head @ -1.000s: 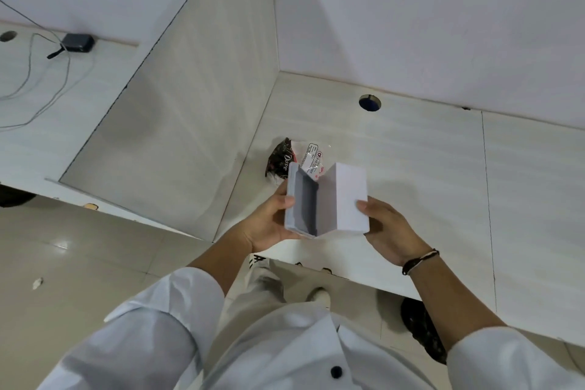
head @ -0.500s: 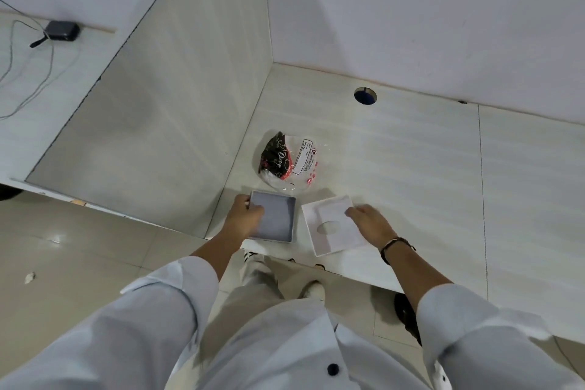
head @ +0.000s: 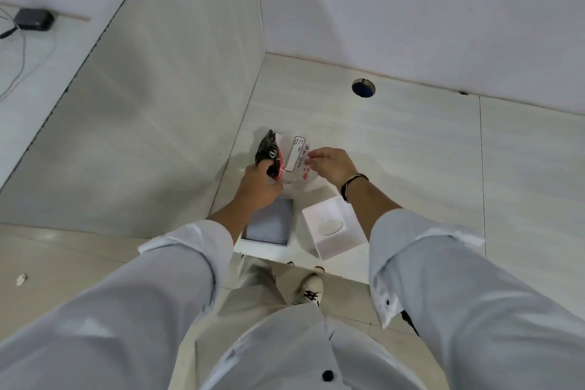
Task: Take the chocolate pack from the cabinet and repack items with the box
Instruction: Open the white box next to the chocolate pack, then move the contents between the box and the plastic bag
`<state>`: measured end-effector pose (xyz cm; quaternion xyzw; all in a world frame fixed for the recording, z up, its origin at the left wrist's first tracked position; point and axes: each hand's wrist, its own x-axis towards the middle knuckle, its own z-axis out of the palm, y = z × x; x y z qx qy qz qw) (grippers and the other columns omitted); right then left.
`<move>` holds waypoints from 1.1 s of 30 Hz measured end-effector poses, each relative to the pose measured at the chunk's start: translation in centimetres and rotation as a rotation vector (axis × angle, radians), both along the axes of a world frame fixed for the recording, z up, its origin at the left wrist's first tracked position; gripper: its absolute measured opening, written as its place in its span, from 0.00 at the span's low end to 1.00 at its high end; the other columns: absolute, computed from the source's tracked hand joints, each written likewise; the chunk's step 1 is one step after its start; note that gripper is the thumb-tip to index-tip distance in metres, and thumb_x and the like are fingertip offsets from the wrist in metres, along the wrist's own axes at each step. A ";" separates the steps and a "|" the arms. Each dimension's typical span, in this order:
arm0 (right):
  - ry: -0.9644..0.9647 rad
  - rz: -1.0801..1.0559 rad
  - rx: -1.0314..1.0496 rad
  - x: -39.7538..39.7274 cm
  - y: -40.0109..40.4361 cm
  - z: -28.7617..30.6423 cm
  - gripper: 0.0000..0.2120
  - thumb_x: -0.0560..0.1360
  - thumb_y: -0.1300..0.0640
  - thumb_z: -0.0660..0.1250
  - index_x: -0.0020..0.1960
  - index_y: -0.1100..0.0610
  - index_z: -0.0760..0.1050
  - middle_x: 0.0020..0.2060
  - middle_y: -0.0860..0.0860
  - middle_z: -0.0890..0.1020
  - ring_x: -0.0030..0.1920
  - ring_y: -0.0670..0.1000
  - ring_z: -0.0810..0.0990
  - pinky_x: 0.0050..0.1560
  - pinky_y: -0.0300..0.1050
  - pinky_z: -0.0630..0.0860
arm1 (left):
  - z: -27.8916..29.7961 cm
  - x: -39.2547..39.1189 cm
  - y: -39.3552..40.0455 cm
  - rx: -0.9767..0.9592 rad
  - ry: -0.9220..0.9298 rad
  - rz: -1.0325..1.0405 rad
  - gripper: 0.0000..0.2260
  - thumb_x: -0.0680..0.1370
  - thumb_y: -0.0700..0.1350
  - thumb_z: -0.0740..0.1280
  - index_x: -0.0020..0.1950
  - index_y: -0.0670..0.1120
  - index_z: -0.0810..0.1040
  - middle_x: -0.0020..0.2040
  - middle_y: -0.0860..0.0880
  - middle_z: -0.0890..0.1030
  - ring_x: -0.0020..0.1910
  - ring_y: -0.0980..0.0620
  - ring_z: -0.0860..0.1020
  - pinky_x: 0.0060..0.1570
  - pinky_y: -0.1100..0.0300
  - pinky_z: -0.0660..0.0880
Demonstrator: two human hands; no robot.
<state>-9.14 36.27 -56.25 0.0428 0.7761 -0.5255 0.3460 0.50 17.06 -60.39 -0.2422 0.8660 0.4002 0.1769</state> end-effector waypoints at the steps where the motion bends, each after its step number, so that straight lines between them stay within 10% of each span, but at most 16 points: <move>1: 0.028 -0.006 -0.026 0.2 -0.2 0.5 0.13 0.77 0.70 0.68 0.60 0.63 0.82 0.48 0.54 0.87 0.45 0.44 0.84 0.47 0.36 0.77 | 0.8 -0.1 0.1 0.034 0.021 0.065 0.33 0.68 0.56 0.69 0.73 0.51 0.70 0.62 0.44 0.77 0.57 0.43 0.80 0.54 0.51 0.80; 7: 0.002 0.015 -0.417 1.0 0.2 4.6 0.11 0.76 0.66 0.72 0.54 0.58 0.73 0.48 0.60 0.88 0.54 0.60 0.84 0.59 0.54 0.78 | 1.3 -1.4 -1.9 0.647 0.010 0.588 0.35 0.69 0.62 0.76 0.71 0.47 0.76 0.64 0.45 0.83 0.58 0.44 0.83 0.62 0.45 0.79; 12: -0.051 0.018 -0.572 1.5 1.4 7.5 0.12 0.81 0.66 0.64 0.59 0.57 0.64 0.52 0.61 0.87 0.52 0.59 0.84 0.56 0.51 0.82 | 2.8 -0.5 -0.6 1.048 0.027 0.584 0.13 0.79 0.41 0.72 0.63 0.39 0.82 0.52 0.42 0.88 0.50 0.43 0.86 0.50 0.48 0.82; 19: 0.697 -0.030 0.122 3.6 3.6 6.0 0.06 0.78 0.59 0.70 0.54 0.53 0.81 0.61 0.53 0.76 0.58 0.51 0.78 0.65 0.55 0.77 | 3.2 0.5 0.4 1.189 0.143 0.678 0.07 0.81 0.35 0.66 0.58 0.39 0.81 0.44 0.44 0.88 0.40 0.49 0.87 0.35 0.58 0.82; 23: 0.371 0.113 0.278 4.4 3.7 5.4 0.26 0.72 0.38 0.75 0.63 0.53 0.81 0.75 0.51 0.65 0.74 0.53 0.64 0.74 0.48 0.64 | 3.3 0.9 0.9 1.209 0.171 0.646 0.08 0.82 0.35 0.65 0.58 0.40 0.82 0.48 0.43 0.89 0.46 0.46 0.87 0.43 0.52 0.84; 26: 0.192 0.025 0.110 4.3 3.5 5.7 0.22 0.69 0.35 0.76 0.39 0.53 0.76 0.47 0.49 0.78 0.49 0.47 0.76 0.52 0.43 0.72 | 3.3 1.1 1.3 1.195 0.155 0.594 0.09 0.82 0.35 0.65 0.60 0.39 0.81 0.51 0.42 0.88 0.50 0.45 0.87 0.50 0.50 0.84; 28: 0.089 0.014 0.044 4.1 3.3 5.8 0.27 0.70 0.41 0.78 0.31 0.54 0.64 0.27 0.45 0.67 0.29 0.45 0.66 0.33 0.38 0.62 | 3.4 1.2 1.7 1.194 0.140 0.562 0.10 0.82 0.35 0.65 0.61 0.39 0.80 0.51 0.42 0.88 0.51 0.45 0.86 0.52 0.50 0.84; 33: -0.144 -0.108 -0.036 4.0 3.6 4.7 0.08 0.75 0.59 0.76 0.44 0.64 0.81 0.28 0.47 0.75 0.30 0.48 0.67 0.33 0.43 0.60 | 4.1 1.5 2.3 1.203 0.078 0.484 0.09 0.82 0.33 0.63 0.59 0.38 0.80 0.49 0.42 0.89 0.47 0.46 0.88 0.46 0.51 0.85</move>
